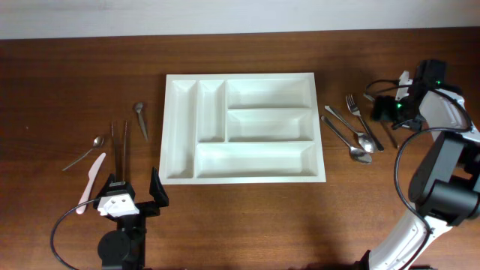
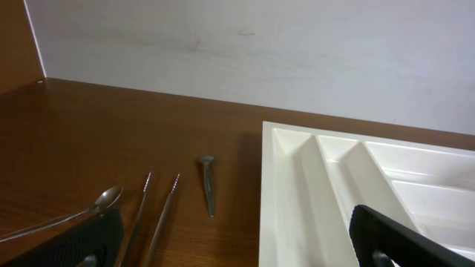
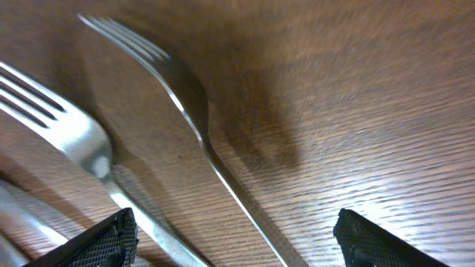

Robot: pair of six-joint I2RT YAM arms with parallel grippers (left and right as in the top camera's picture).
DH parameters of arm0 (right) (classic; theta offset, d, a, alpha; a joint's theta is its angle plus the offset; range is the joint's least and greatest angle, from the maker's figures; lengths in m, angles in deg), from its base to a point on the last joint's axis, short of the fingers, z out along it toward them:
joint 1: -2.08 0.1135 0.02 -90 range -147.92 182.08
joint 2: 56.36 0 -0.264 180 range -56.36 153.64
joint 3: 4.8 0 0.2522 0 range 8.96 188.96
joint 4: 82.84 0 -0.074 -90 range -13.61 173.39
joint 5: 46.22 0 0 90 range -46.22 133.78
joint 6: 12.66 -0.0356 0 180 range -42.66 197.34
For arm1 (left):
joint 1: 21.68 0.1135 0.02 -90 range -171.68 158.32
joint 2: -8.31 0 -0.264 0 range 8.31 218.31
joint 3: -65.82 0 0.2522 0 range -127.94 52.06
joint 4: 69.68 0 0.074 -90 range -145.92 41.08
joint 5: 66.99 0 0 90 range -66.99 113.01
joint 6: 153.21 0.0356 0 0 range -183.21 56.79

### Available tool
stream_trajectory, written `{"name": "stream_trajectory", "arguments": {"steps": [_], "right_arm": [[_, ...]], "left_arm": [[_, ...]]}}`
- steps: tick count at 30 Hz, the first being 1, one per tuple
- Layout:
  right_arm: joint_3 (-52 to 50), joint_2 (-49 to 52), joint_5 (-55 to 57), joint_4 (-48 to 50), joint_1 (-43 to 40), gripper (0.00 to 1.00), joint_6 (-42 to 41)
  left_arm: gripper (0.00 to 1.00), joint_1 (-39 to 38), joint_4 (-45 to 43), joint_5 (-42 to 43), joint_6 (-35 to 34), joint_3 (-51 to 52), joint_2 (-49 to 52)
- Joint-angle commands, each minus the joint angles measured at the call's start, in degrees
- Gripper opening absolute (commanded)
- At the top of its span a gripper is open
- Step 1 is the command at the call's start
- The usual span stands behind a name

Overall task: Pack container
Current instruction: 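Lower the right gripper and grasp the fork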

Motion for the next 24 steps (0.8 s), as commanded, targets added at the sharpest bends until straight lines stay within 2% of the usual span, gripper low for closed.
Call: {"name": "stream_trajectory", "arguments": {"steps": [1,7,10,12,16,20,24], "right_arm": [[0.83,1.6,-0.31,-0.74,-0.39,0.85,0.35],[0.81,2.78,-0.26,-2.89,-0.39,0.78,0.35],[0.42,2.84,-0.09,-3.34,-0.39,0.69,0.35],[0.37,2.84,-0.02,-3.91,-0.39,0.54,0.37],[0.31,2.84,0.11,-4.48,-0.39,0.33,0.37],[0.31,2.84,0.11,-4.9,-0.39,0.19,0.35],[0.31,2.84,0.11,-5.49,-0.39,0.14,0.37]], "left_arm": [[0.99,0.17,-0.13,0.61,0.92,0.37,-0.55],[0.99,0.17,-0.11,0.61,0.92,0.37,-0.55],[0.99,0.17,-0.11,0.61,0.92,0.37,-0.55],[0.99,0.17,-0.11,0.61,0.92,0.37,-0.55],[0.99,0.17,-0.11,0.61,0.92,0.37,-0.55],[0.99,0.17,-0.11,0.61,0.92,0.37,-0.55],[0.99,0.17,-0.11,0.61,0.92,0.37,-0.55]]}}
